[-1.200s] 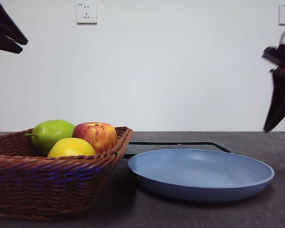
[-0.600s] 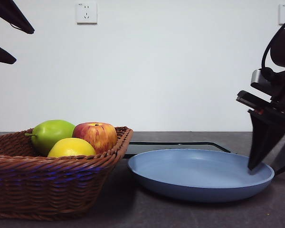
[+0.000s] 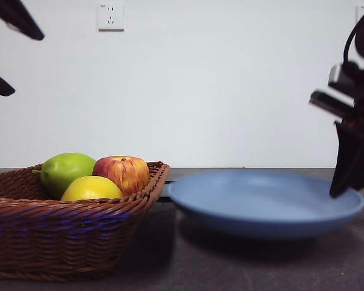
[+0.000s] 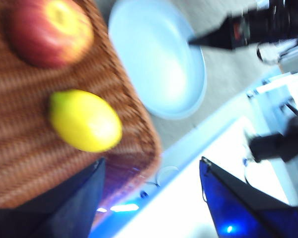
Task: Take the lemon from the basket,put the lemon in the plate,hand out the plate
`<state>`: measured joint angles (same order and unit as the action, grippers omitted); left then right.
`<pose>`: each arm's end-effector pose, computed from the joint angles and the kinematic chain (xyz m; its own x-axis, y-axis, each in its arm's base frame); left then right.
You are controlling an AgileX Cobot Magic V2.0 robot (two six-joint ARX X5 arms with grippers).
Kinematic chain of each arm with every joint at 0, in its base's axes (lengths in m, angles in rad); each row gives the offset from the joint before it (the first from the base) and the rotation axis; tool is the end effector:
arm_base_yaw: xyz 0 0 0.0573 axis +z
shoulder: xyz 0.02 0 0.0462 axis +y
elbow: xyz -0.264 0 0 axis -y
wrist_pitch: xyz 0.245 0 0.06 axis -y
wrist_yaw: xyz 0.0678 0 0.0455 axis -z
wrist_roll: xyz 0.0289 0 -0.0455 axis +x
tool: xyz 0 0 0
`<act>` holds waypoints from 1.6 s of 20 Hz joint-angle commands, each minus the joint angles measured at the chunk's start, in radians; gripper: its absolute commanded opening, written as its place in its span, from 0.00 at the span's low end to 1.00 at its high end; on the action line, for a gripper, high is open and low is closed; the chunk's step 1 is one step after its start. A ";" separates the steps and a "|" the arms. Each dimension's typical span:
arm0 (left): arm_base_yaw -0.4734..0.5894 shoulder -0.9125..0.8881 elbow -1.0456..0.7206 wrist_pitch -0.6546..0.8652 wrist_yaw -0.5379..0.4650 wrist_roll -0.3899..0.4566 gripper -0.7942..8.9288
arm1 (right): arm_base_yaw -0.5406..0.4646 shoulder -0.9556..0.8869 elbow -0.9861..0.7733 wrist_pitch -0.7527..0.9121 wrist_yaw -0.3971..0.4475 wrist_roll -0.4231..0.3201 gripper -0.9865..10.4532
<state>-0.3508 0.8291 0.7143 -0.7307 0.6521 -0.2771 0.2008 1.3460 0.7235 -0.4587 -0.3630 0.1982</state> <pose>0.1368 -0.0687 0.2618 0.2866 -0.7511 -0.5948 0.4341 0.6552 -0.6183 0.2329 0.0579 0.1831 0.3600 0.4356 -0.8250 -0.1729 0.9001 0.3998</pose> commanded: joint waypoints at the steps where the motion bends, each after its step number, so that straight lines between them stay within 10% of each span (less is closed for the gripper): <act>1: -0.057 0.006 0.014 0.021 -0.052 -0.086 0.43 | 0.001 -0.058 0.013 -0.004 -0.002 0.006 0.09; 13: -0.246 0.329 0.017 0.141 -0.312 -0.301 0.43 | -0.005 -0.342 0.033 -0.040 0.056 0.021 0.09; 32: -0.258 0.691 0.169 0.099 -0.468 -0.227 0.43 | -0.024 -0.361 0.084 -0.134 0.055 0.021 0.09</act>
<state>-0.5991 1.5024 0.8806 -0.6304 0.1928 -0.5301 0.1753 0.9806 0.7837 -0.6056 -0.3038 0.2062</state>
